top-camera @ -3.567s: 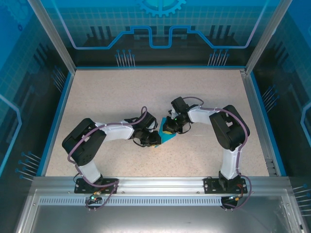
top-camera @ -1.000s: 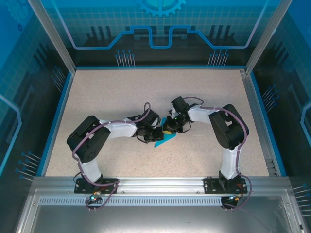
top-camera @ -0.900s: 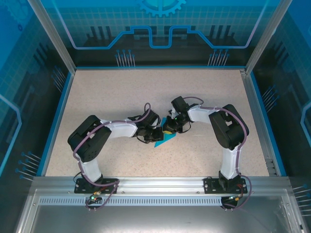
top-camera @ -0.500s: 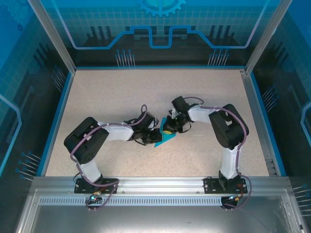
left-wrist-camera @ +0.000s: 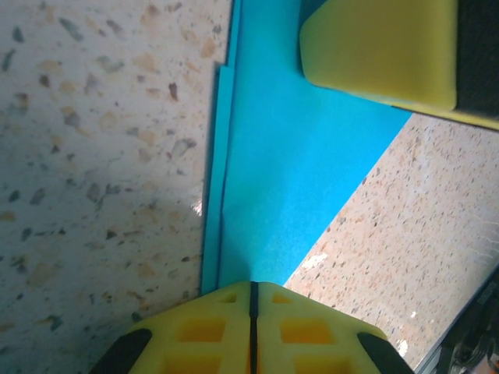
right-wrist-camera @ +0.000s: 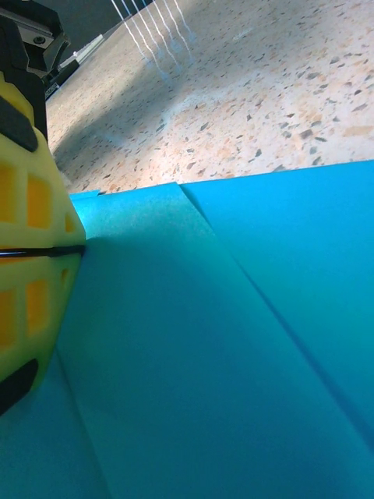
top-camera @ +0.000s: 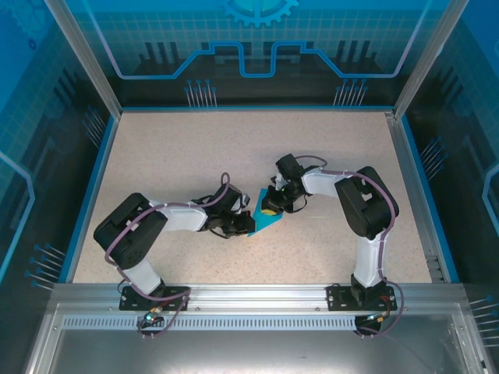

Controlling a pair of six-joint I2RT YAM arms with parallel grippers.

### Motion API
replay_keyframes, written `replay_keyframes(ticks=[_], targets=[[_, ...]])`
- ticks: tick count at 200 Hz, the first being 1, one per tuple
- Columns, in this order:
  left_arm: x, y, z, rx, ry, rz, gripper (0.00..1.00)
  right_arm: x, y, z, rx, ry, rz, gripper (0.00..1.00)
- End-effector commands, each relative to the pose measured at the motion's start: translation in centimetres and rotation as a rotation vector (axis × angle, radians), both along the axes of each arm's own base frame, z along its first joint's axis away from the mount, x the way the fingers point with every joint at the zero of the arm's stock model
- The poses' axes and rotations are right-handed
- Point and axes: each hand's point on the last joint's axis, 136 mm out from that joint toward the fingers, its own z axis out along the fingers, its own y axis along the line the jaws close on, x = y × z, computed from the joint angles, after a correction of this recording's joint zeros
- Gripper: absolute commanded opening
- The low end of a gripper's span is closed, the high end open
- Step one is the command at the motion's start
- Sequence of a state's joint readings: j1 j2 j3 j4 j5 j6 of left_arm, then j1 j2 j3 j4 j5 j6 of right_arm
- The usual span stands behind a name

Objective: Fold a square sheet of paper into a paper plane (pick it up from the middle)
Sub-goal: Fourth fold the wing at the center of the table.

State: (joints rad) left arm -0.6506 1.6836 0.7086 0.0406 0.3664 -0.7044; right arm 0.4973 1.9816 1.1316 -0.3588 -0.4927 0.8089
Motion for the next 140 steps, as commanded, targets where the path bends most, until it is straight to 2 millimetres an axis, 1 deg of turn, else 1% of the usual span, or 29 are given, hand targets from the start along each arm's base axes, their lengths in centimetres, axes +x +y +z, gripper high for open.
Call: replay_keyframes(ticks=[1,65,92,102,111,140], targets=[[-6.7,3.9,-3.2,0.153,0.251,-0.063,0.1,-3.6,-6.3,-8.3,-0.338,0.145,-0.049,0.09],[-7.6,5.1,-2.9,0.211,0.259,-0.095,0.09,-3.5,-6.4,-8.3,-0.341,0.147,-0.053,0.09],[-7.5,4.8,-2.4,0.207,0.25,-0.106,0.08,-3.6,-6.6,-8.4,-0.344,0.152,-0.055,0.09],[-7.0,4.5,-1.9,0.195,0.23,-0.106,0.08,-3.6,-6.5,-8.4,-0.342,0.152,-0.054,0.09],[-6.2,4.0,-1.0,0.174,0.196,-0.1,0.08,-3.6,-6.5,-8.5,-0.341,0.152,-0.054,0.09],[-2.8,1.9,2.9,0.075,0.041,-0.055,0.1,-3.6,-6.4,-8.4,-0.334,0.151,-0.057,0.09]])
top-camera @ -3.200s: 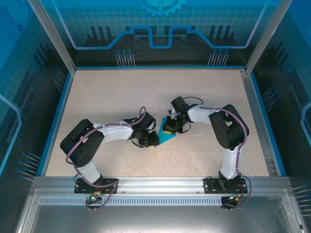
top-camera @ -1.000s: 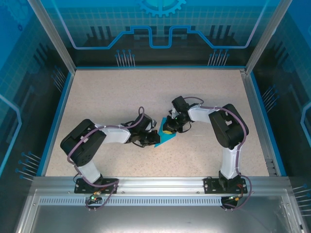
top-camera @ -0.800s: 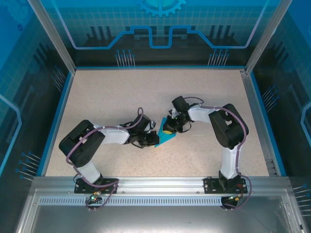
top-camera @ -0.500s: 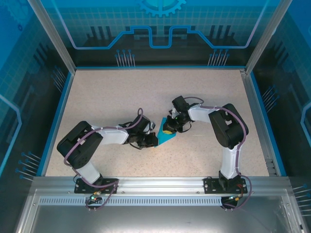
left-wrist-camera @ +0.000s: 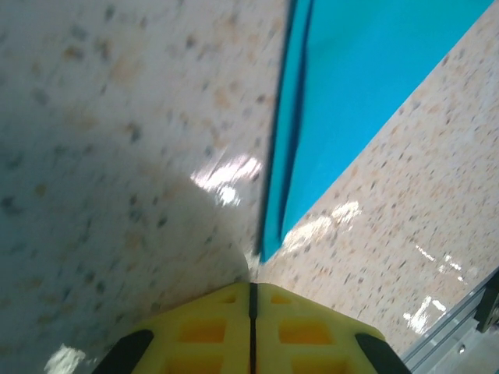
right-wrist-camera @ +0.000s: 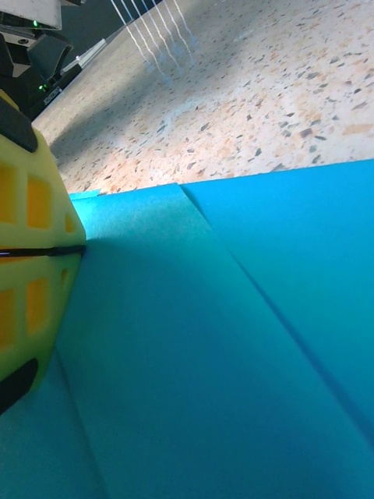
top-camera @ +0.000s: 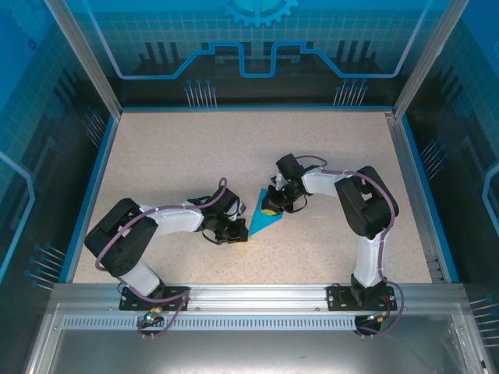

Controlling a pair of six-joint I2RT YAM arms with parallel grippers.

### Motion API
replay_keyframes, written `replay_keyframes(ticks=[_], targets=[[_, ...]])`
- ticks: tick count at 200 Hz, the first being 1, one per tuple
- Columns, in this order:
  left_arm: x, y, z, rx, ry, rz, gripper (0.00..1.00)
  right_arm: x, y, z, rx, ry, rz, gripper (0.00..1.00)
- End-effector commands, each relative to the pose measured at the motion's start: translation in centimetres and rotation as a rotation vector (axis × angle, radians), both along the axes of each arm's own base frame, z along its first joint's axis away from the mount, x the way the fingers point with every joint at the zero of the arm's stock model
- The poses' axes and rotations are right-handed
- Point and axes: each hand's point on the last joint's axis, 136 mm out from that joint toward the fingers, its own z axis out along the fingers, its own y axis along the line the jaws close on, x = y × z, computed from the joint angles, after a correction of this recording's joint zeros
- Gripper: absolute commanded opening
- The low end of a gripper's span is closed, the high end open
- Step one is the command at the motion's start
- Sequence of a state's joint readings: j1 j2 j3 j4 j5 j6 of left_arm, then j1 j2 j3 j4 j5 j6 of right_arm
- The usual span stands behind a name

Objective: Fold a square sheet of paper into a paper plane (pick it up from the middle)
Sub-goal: Fourth fold the wing at the center of the table.

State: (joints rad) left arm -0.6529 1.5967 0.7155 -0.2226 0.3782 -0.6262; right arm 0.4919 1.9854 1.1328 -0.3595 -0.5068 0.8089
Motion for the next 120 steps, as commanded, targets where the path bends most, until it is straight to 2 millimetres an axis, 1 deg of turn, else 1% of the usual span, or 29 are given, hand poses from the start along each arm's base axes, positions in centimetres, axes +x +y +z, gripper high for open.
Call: replay_keyframes(ticks=[1,13,26,47,59,78,101,120], targets=[[0.9,-0.6,2.7,-0.029,-0.057,0.015,0.1,-3.5,-6.4,-8.5,-0.343,0.142,-0.054,0.09],[2.0,-1.6,3.8,-0.085,-0.096,0.039,0.1,-3.5,-6.3,-8.5,-0.338,0.142,-0.053,0.09],[2.9,-2.2,3.8,-0.105,-0.11,0.063,0.1,-3.5,-6.2,-8.5,-0.336,0.14,-0.052,0.09],[3.6,-2.8,3.0,-0.114,-0.101,0.075,0.09,-3.5,-6.1,-8.4,-0.33,0.14,-0.055,0.09],[3.8,-2.9,2.3,-0.101,-0.093,0.08,0.08,-3.4,-6.1,-8.4,-0.328,0.139,-0.055,0.09],[4.3,-3.2,1.7,-0.094,-0.094,0.083,0.06,-3.4,-5.9,-8.4,-0.32,0.136,-0.052,0.09],[4.6,-2.7,1.0,-0.058,-0.097,0.098,0.04,-3.2,-5.7,-8.3,-0.312,0.133,-0.051,0.09],[4.3,-2.0,-0.1,-0.012,-0.083,0.1,0.03,-3.1,-5.5,-8.0,-0.295,0.122,-0.047,0.09]])
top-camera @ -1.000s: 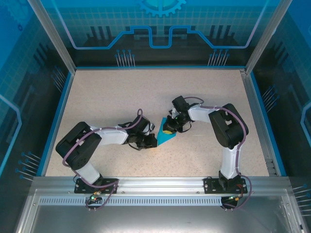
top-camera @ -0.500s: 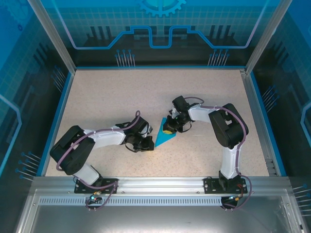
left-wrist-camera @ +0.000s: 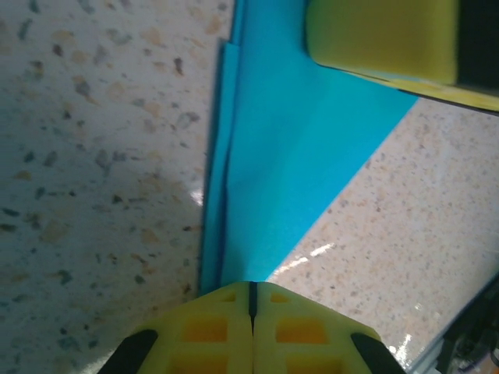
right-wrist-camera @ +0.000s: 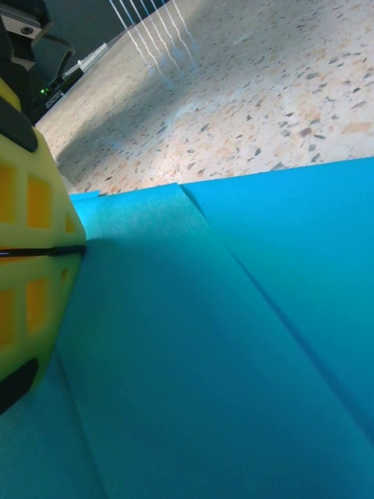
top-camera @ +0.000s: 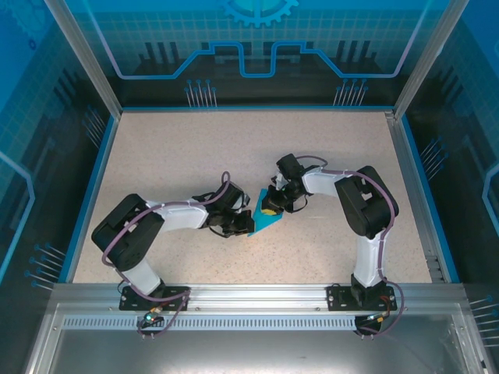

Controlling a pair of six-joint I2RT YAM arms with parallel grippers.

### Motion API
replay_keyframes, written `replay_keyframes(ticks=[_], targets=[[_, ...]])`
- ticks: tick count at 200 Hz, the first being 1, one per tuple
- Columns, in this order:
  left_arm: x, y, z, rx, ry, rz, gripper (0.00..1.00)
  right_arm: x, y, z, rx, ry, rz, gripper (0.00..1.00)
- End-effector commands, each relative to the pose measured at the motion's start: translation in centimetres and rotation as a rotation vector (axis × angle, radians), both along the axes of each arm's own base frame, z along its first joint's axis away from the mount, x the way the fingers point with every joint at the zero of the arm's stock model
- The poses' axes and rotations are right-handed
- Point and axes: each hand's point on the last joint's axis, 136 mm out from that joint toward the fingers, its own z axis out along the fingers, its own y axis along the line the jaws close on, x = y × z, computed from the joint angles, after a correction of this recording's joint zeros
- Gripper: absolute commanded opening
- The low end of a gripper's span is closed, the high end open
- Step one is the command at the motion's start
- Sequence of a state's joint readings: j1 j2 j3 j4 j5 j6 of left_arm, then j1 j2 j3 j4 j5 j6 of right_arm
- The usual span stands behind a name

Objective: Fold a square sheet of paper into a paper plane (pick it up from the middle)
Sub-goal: Fourth fold the wing at the center of the table.

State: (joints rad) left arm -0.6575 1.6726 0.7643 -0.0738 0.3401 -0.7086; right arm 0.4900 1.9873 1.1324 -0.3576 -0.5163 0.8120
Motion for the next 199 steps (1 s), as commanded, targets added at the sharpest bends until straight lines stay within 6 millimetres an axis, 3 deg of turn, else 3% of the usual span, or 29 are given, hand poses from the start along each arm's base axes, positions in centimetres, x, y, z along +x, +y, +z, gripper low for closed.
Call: replay_keyframes(ticks=[1,29,62,91,144,199], targets=[[0.7,0.3,-0.4,0.04,-0.011,0.023,0.03,-3.0,-5.5,-8.0,-0.301,0.115,-0.045,0.09],[-0.5,1.5,-2.3,0.091,0.036,0.035,0.01,-1.9,-4.4,-6.4,-0.237,0.052,-0.026,0.09],[-1.8,2.6,-3.7,0.127,0.079,0.047,0.0,0.4,-1.5,-1.3,-0.086,-0.142,0.045,0.11],[-2.0,2.8,-3.9,0.128,0.084,0.044,0.0,-0.2,1.1,2.1,0.008,-0.267,0.149,0.11],[-2.1,2.7,-3.8,0.123,0.086,0.044,0.0,-2.8,2.7,0.7,0.059,-0.229,0.193,0.11],[-2.1,2.6,-3.6,0.115,0.088,0.046,0.0,-3.1,2.4,0.7,0.047,-0.238,0.21,0.11]])
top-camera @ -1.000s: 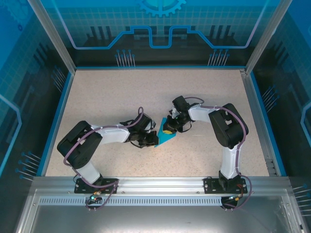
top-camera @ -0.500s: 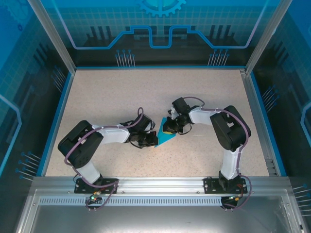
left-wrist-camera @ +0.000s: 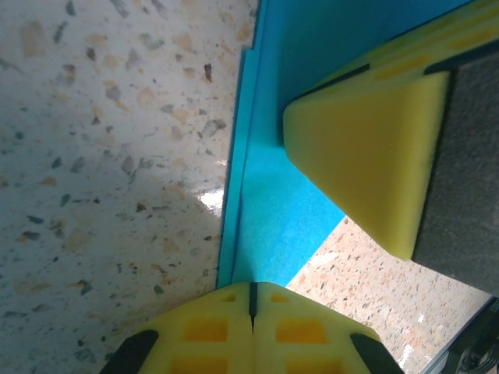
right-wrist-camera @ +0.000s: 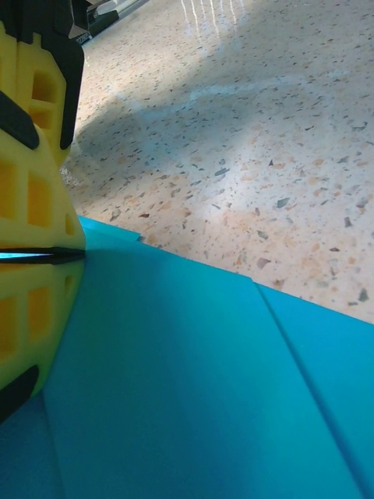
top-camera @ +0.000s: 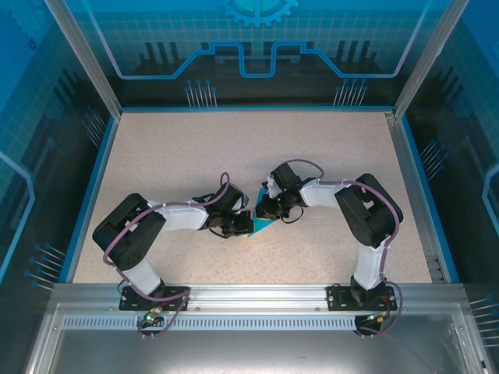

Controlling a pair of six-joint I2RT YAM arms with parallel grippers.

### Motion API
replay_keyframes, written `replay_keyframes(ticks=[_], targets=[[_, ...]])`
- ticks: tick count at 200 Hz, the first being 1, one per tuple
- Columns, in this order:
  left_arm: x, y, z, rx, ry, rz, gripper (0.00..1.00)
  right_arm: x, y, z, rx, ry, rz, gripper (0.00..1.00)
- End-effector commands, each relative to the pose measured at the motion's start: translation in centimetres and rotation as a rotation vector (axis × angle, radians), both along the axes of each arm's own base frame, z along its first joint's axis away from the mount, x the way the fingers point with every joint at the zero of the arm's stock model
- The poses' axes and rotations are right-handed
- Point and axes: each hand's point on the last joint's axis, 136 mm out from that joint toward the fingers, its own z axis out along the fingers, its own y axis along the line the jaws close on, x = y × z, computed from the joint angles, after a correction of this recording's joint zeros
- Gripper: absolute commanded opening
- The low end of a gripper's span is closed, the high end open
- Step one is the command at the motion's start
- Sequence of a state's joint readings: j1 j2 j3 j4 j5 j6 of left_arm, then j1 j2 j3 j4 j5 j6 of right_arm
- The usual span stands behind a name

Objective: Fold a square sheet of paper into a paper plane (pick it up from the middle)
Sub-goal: Fourth fold the wing at the center of the table.

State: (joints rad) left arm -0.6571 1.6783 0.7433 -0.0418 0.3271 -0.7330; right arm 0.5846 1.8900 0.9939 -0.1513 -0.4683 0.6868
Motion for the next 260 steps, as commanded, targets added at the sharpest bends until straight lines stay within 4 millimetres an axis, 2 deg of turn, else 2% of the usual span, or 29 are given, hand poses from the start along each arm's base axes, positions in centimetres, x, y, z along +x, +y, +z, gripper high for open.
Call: replay_keyframes(ticks=[1,15,34,50,67,97,136,165,187,227,260], targets=[[-2.1,2.3,-3.0,0.11,0.085,0.019,0.0,-1.2,-0.1,-0.2,-0.01,0.004,0.035,0.11],[-1.9,2.0,-2.3,0.09,0.073,0.019,0.0,-0.7,-0.3,0.1,-0.02,-0.007,0.024,0.11],[-0.8,0.5,0.0,0.005,0.013,0.014,0.0,-0.7,-0.2,0.0,-0.015,-0.001,0.027,0.11],[0.4,-0.7,2.3,-0.079,-0.056,0.025,0.07,-0.8,-0.2,-0.3,-0.014,0.011,0.026,0.11],[1.3,-1.2,3.2,-0.107,-0.096,0.036,0.09,-1.0,-0.3,-0.5,-0.015,0.016,0.021,0.11],[1.1,-0.8,1.3,-0.061,-0.056,0.04,0.09,-0.9,-0.3,-0.3,-0.01,0.013,0.018,0.11],[-0.1,0.6,-1.3,0.021,0.014,0.055,0.02,-0.8,0.3,0.7,0.025,-0.002,0.029,0.11],[-0.6,1.3,-1.9,0.056,0.029,0.058,0.0,-0.8,0.7,2.1,0.066,-0.03,0.049,0.11],[-0.8,1.7,-2.0,0.072,0.032,0.055,0.0,-1.3,0.9,2.4,0.08,-0.037,0.069,0.11],[-0.9,1.8,-2.0,0.077,0.034,0.056,0.0,-2.2,0.7,0.5,0.049,0.01,0.078,0.12],[-1.2,2.1,-2.0,0.087,0.044,0.061,0.0,-1.9,0.1,-1.0,0.004,0.039,0.069,0.11]])
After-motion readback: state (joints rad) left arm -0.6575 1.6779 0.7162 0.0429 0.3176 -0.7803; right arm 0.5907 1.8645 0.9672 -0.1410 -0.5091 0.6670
